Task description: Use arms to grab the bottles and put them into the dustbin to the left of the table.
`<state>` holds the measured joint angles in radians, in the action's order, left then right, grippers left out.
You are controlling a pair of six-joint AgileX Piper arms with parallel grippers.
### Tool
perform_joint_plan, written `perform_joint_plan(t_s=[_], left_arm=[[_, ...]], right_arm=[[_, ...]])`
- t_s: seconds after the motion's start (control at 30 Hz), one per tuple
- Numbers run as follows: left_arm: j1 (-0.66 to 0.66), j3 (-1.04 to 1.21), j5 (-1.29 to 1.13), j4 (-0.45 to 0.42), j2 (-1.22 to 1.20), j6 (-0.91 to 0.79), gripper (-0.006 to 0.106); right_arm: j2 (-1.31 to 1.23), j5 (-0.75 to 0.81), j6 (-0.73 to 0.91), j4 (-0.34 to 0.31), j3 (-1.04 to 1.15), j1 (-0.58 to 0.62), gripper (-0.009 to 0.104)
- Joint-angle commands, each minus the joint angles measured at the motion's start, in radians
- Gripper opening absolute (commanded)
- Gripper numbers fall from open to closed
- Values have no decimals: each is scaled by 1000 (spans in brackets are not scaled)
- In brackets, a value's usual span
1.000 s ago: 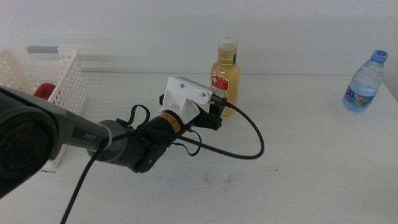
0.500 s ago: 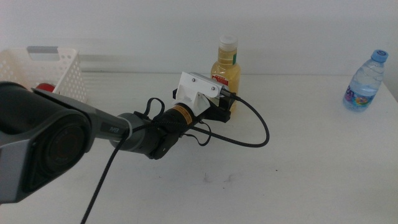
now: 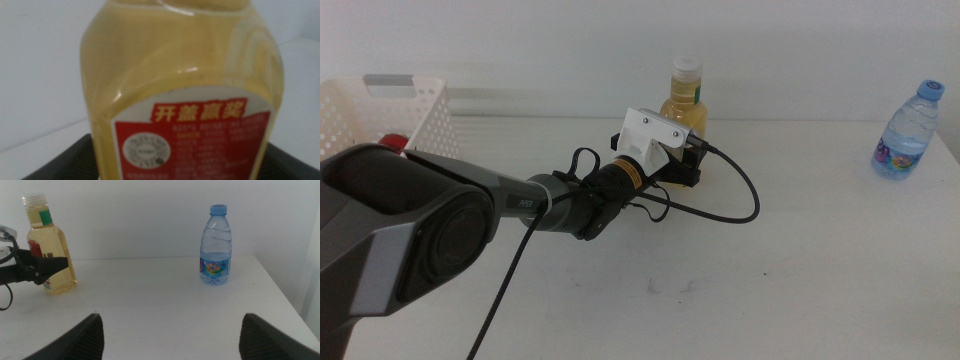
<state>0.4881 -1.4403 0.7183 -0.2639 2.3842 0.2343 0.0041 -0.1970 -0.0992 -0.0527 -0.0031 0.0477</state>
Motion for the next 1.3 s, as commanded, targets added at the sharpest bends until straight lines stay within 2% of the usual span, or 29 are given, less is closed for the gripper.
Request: perform_joint_plan(t_s=[0.0, 0.23, 0.33, 0.4, 0.5, 0.6, 0.77, 0.87, 0.93, 1.03, 1.17, 1.27], left_arm=[[2, -23, 3, -5, 3, 10, 94], [2, -74, -49, 8, 12, 5, 92], [2, -98, -65, -16, 32, 16, 82], [2, -100, -78, -43, 32, 45, 66], [-1, -88, -162, -49, -7, 106, 30], [-9, -10, -282, -103, -120, 136, -2], [-6, 231, -686, -248, -503, 314, -2], [10, 325, -1014, -224, -739, 310, -2], [4, 316, -1235, -165, -845, 237, -2], [-85, 214, -1533, -25, -915, 17, -2], [-322, 15, -1769, 141, -901, -308, -2], [-510, -96, -1836, 215, -850, -440, -2]], right_arm=[[-4, 10, 2, -12, 3, -7, 81], [-4, 10, 2, -12, 3, -7, 81], [-4, 10, 2, -12, 3, -7, 81], [-4, 10, 2, -12, 3, -7, 81], [-4, 10, 2, -12, 3, -7, 81], [-4, 10, 2, -12, 3, -7, 81], [-4, 10, 2, -12, 3, -7, 81], [-4, 10, 2, -12, 3, -7, 81], [-4, 10, 2, -12, 3, -7, 81], [-4, 10, 2, -12, 3, -7, 81], [-4, 10, 2, -12, 3, -7, 81], [-4, 10, 2, -12, 3, -7, 81]])
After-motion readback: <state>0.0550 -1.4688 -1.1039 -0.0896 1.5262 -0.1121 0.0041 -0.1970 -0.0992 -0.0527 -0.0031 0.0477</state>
